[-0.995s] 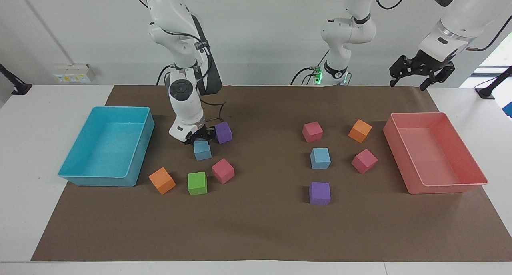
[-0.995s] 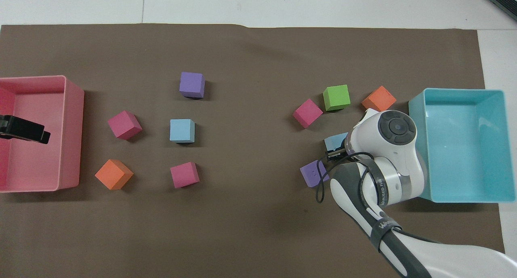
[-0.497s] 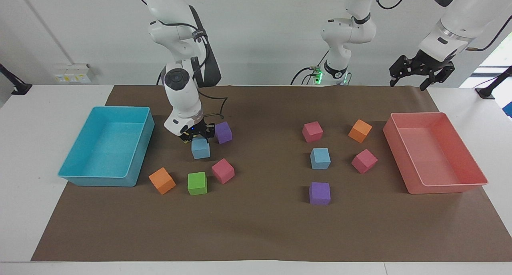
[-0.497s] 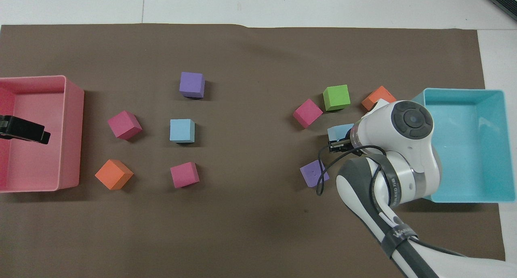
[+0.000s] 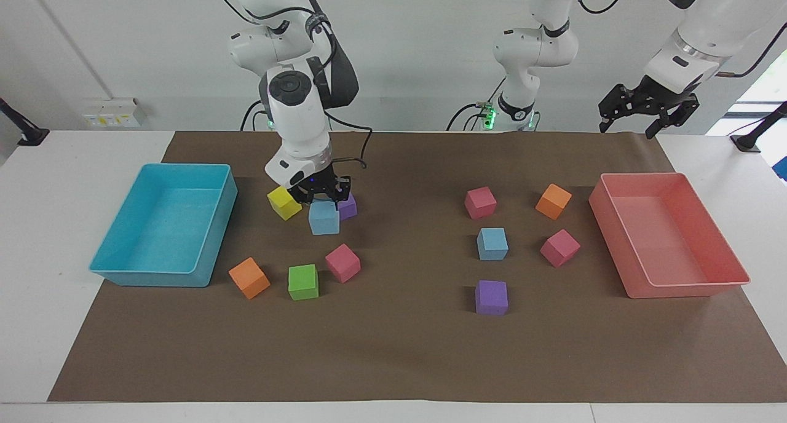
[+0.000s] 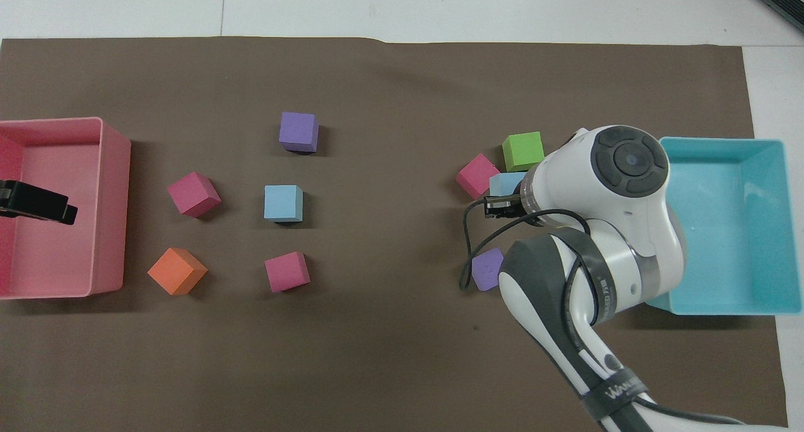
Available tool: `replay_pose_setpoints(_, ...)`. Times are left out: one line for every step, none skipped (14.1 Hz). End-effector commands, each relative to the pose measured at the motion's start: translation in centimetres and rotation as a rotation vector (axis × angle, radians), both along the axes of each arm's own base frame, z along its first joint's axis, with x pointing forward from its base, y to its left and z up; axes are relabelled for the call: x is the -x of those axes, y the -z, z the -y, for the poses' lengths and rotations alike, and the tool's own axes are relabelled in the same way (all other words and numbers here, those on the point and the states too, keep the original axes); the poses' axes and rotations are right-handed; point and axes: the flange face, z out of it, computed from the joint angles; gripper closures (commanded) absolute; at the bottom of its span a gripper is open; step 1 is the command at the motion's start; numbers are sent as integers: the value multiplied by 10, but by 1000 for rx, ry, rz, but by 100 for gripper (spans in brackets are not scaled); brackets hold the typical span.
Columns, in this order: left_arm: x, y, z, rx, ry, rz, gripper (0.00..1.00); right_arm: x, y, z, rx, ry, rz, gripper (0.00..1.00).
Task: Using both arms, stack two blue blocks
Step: 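Carry the light-blue cube to the table centre and set it down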
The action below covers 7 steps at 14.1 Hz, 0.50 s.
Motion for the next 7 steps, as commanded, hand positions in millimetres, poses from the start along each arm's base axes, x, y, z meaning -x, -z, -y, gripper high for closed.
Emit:
replay_pose_setpoints(10,-1,1,7,4,-7,0,-19,-12,-27,-11,56,-11,100)
replay_pose_setpoints(10,-1,1,7,4,-7,0,-20,-8,-49,-1,64,-20,100)
replay_pose_setpoints(10,-1,1,7,4,-7,0,-18,-3,-72,0,75,-28,100)
replay_pose_setpoints(9,0,1,7,4,-8,0,-19,3,-87,11,92,-35,100)
replay_pose_setpoints(10,-1,1,7,6,-7,0,-23,5,-96,17,115,-43,100)
replay_pose_setpoints(9,-1,1,7,6,-7,0,-26,7,-111,20,127,-47,100)
replay_pose_setpoints(9,-2,1,7,2,-1,0,-26,13,-129,21,130,-47,100)
